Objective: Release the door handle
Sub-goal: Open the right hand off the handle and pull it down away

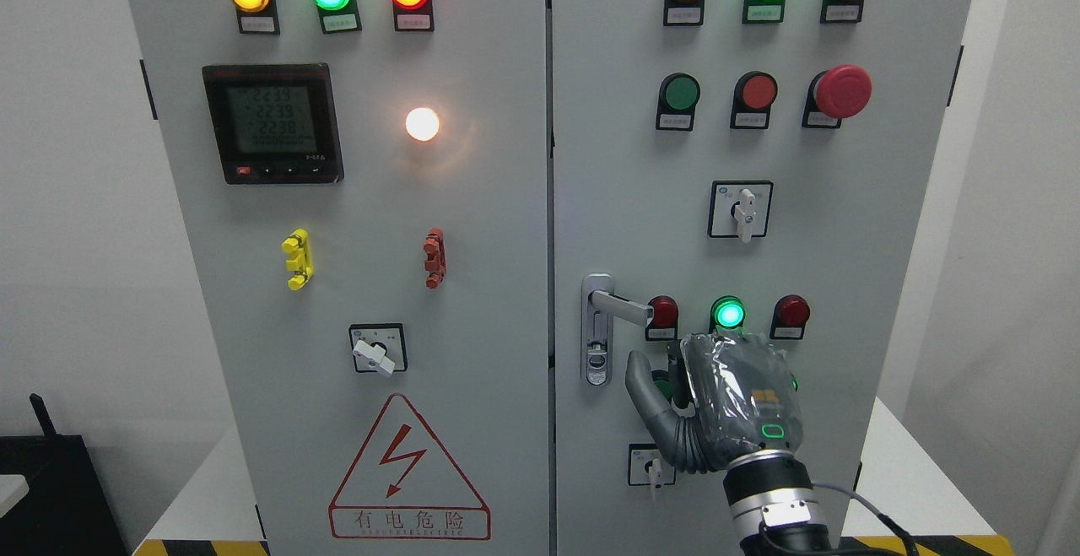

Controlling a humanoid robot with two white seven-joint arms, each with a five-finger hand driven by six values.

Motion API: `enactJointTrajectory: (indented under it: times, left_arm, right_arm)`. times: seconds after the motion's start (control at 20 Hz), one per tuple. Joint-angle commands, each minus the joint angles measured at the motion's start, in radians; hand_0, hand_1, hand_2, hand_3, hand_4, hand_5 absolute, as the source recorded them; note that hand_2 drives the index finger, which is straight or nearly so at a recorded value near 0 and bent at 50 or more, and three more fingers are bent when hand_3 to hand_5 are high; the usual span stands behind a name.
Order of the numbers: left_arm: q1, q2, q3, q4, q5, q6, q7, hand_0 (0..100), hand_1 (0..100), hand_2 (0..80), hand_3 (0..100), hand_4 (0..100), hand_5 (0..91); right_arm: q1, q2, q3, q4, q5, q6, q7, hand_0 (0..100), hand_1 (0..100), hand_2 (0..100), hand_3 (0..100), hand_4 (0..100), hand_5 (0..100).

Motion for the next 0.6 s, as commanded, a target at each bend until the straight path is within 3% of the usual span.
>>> enactJointTrajectory:
  times: [0.0,0.1,0.15,0.25,0.3,0.35,0.45,0.55]
  left_arm:
    - [-0.026,0.0,0.017,0.0,0.0,0.001,0.0,12,39,0.0,0,0,0.0]
    - [-0.026,0.0,0.017,0.0,0.0,0.001,0.0,12,39,0.0,0,0,0.0]
    - [-0.026,0.0,0.017,0.0,0.0,0.001,0.0,12,39,0.0,0,0,0.0]
    - [-0.026,0.0,0.017,0.0,0.0,0.001,0.0,12,39,0.0,0,0,0.0]
    - [-0.026,0.0,0.017,0.0,0.0,0.001,0.0,12,39,0.0,0,0,0.0]
    - [-0.026,0.0,0.017,0.0,0.0,0.001,0.0,12,39,0.0,0,0,0.0]
    - [-0.026,0.0,0.017,0.0,0.0,0.001,0.0,12,39,0.0,0,0,0.0]
    - [-0.026,0.0,0.017,0.0,0.0,0.001,0.0,12,39,0.0,0,0,0.0]
  right_arm:
    - [0.125,-0.009,-0.054,-0.075,0.0,-0.054,-0.174,61,10,70,99,81,87]
    - [0.156,-0.026,-0.111,-0.077,0.0,-0.079,-0.217,58,17,45,68,61,61]
    - [0.159,-0.029,-0.142,-0.077,0.0,-0.103,-0.228,58,18,37,61,52,52]
    - [0.159,-0.027,-0.208,-0.078,0.0,-0.151,-0.237,57,19,17,28,15,13]
    - [0.159,-0.029,-0.243,-0.081,-0.005,-0.18,-0.234,57,19,12,19,7,5]
    - [0.159,-0.027,-0.286,-0.081,-0.006,-0.214,-0.232,58,17,1,2,0,0]
    - [0.159,-0.029,-0.35,-0.081,-0.026,-0.281,-0.225,59,8,0,0,0,0]
    - [0.159,-0.029,-0.372,-0.081,-0.064,-0.317,-0.219,55,0,0,0,0,0]
